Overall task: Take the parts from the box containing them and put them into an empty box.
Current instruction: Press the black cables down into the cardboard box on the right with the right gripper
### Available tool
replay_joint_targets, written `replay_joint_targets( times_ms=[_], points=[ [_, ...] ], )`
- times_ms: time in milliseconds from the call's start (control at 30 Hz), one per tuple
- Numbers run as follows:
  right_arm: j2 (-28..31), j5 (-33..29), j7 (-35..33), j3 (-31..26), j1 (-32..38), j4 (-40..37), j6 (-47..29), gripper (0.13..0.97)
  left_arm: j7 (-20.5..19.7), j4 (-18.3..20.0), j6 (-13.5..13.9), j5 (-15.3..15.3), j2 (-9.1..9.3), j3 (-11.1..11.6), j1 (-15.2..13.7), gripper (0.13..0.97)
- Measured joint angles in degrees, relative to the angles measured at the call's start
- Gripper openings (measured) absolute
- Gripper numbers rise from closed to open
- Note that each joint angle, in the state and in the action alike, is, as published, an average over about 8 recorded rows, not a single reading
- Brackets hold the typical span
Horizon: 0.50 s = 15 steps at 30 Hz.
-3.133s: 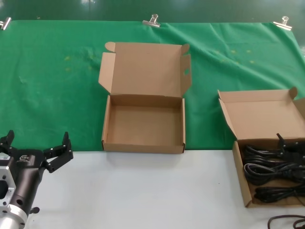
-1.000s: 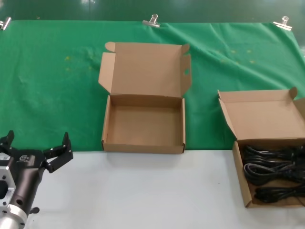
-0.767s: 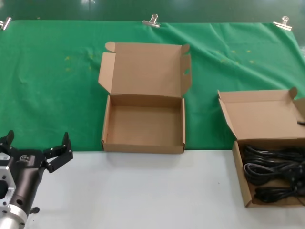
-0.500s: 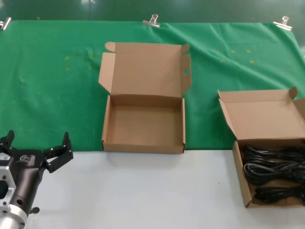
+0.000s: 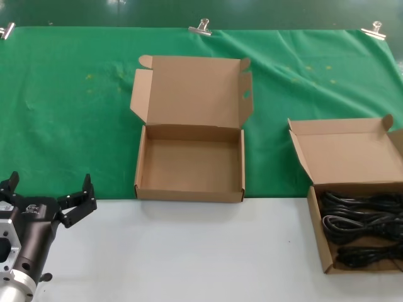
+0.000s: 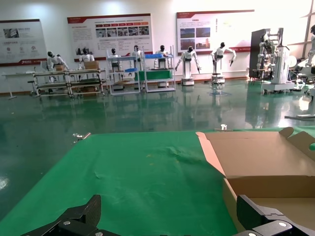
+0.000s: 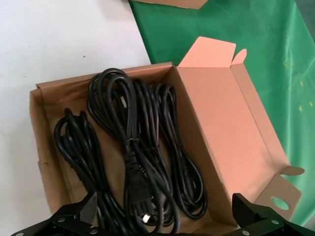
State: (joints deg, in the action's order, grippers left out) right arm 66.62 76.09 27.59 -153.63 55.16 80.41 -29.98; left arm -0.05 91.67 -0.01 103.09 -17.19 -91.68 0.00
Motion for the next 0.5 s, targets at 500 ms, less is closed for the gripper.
replay_joint_targets(
  times_ms=[500],
  points=[
    [-3.2, -2.7, 0.7, 8.6, -4.2, 1.0, -6.4, 0.966, 0.0, 0.0, 0.0, 0.0, 0.0, 0.0, 0.0, 0.966]
  ],
)
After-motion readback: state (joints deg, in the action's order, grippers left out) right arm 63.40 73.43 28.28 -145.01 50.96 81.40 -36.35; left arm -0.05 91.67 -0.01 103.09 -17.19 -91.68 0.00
